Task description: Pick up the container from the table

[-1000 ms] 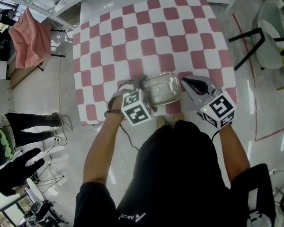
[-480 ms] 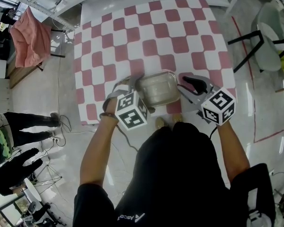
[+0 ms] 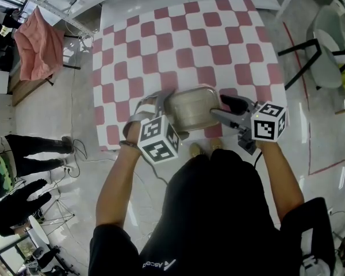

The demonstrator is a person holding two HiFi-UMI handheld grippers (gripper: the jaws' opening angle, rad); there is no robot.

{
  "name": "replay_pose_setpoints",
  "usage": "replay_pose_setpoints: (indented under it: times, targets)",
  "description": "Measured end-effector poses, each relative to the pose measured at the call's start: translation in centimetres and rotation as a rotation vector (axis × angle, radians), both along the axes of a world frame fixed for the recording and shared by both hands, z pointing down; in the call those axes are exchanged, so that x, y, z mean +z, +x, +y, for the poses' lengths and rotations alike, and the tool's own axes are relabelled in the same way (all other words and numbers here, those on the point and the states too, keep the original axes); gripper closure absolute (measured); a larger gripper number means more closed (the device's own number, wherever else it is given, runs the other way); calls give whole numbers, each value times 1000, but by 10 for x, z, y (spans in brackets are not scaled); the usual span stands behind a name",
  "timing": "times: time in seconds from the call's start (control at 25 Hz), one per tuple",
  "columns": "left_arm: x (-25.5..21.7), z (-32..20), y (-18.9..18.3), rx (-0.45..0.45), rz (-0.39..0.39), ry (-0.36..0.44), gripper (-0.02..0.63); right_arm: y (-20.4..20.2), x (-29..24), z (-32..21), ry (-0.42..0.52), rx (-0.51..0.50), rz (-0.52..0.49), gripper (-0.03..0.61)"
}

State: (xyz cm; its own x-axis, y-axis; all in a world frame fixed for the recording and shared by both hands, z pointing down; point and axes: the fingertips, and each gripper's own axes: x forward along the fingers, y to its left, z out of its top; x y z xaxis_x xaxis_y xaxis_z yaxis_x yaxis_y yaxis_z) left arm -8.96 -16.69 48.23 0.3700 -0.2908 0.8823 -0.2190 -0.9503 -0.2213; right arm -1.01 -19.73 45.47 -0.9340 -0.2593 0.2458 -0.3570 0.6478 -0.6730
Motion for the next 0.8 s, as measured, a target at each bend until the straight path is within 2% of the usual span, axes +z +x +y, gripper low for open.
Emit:
replay_pose_setpoints:
  times: [0.4, 0.68, 0.8]
  targets:
    - [-10, 3, 7, 27, 34, 21, 14, -11, -5, 3, -149, -17, -178, 295]
    - [-12, 6, 12, 70, 31, 59, 14, -17, 0, 9, -197, -50, -187, 296]
    - [-12, 5, 15, 78, 28, 57, 14, -19, -1, 7, -219, -33, -201, 313]
